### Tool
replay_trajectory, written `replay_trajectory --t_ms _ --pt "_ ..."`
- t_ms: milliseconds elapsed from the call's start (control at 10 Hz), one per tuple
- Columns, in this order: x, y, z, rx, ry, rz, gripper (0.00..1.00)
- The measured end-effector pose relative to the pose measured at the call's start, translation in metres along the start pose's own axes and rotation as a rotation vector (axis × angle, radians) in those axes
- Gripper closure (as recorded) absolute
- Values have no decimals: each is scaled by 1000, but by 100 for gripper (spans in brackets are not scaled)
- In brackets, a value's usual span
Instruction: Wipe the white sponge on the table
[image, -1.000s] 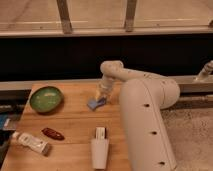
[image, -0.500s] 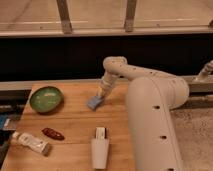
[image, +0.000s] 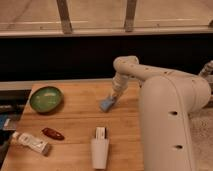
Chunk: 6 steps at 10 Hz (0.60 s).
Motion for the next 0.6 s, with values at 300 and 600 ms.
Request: replay_trajectory --t_ms 300,600 --pt "10 -53 -7 40 6 82 100" --pt "-6 -64 -5 79 23 85 100"
